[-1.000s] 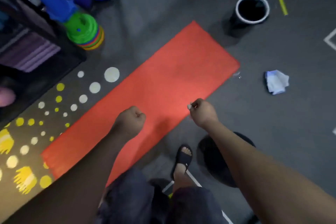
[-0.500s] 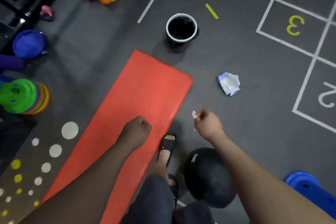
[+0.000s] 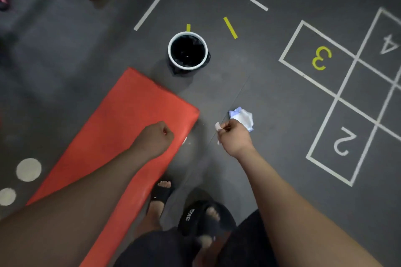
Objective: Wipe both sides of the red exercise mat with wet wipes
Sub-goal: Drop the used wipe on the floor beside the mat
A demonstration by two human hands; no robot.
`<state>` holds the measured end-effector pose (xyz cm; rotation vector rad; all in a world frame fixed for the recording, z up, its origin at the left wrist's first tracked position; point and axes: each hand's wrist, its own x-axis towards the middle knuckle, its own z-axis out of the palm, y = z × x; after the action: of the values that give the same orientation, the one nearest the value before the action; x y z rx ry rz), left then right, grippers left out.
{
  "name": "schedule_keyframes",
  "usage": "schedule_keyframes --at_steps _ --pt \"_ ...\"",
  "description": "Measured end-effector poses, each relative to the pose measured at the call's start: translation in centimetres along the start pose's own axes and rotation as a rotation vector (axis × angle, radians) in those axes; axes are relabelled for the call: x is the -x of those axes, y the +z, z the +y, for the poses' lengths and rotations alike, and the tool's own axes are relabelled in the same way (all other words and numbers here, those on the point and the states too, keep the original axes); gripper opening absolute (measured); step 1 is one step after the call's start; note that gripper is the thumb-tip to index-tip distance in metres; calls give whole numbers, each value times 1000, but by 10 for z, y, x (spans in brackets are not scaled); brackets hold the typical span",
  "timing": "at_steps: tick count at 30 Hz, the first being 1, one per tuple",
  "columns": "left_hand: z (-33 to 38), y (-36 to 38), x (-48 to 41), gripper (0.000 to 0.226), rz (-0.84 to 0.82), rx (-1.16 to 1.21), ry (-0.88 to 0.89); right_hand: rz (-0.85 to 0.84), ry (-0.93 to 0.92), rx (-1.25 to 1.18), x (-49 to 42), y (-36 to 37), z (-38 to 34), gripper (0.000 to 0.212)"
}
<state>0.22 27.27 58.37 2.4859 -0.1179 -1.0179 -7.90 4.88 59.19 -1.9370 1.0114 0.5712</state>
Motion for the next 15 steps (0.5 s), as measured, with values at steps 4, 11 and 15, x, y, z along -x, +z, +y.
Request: schedule_keyframes --at_steps 4,11,15 --pt "37 17 -38 14 -31 27 -13 -3 28 -3 -42 -33 2 21" --pt "83 65 -138 10 0 149 -194 -70 48 108 -198 -35 35 40" --pt "78 113 -197 17 40 165 -296 -137 64 142 -300 -4 58 39"
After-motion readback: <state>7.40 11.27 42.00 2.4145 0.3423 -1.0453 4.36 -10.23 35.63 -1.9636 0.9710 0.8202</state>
